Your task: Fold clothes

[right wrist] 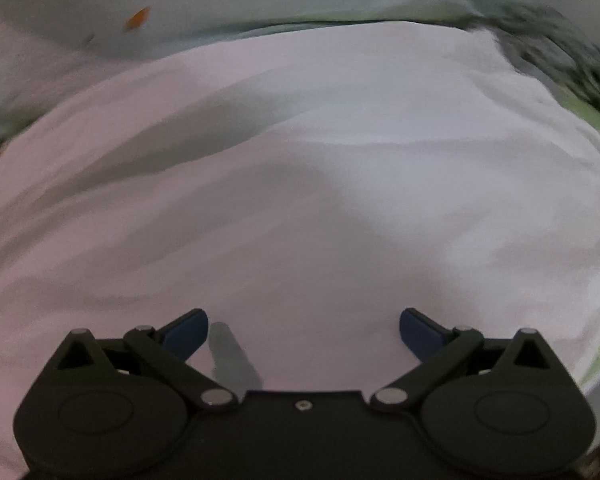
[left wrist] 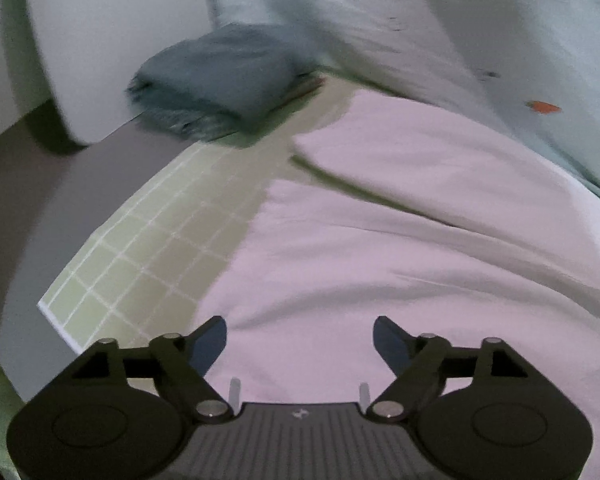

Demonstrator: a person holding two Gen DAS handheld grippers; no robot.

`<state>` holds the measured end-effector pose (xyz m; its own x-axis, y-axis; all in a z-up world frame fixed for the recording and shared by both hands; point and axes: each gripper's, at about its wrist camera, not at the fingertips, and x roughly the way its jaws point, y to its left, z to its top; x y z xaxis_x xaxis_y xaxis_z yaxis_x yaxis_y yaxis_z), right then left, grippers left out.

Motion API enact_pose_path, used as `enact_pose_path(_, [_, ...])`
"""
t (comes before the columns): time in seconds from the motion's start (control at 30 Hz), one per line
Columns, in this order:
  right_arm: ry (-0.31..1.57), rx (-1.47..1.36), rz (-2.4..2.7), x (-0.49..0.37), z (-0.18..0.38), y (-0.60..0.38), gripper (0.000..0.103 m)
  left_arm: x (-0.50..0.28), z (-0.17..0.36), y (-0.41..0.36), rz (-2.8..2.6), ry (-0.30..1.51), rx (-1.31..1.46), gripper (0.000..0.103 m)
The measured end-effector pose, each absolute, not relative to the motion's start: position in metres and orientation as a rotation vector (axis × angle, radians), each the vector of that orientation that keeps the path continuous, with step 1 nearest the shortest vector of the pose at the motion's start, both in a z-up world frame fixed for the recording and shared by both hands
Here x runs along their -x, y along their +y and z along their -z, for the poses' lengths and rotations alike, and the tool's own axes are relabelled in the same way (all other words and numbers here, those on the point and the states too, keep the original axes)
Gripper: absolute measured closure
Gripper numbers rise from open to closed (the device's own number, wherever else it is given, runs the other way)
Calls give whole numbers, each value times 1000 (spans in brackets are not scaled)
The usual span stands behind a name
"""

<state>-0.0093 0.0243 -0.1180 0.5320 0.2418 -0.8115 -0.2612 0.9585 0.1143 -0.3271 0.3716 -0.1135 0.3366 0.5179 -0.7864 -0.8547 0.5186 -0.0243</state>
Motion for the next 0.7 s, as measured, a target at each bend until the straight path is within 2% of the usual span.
enact_pose_path(0.07, [966, -42, -253, -1, 117, -4, 0, 317, 111, 352, -902, 813, 449, 11])
enact_pose_path(0.23, [959, -188, -183, -24, 112, -84, 0, 287, 110, 299, -842, 828, 411, 8])
enact_pose_path(0.43, [935, -357, -161, -43, 103, -176, 0, 245, 109, 234, -786, 850, 395, 7])
enact_pose_path(0.7, [991, -546, -235, -74, 122, -248, 0, 210, 123, 163, -744, 873, 458, 7])
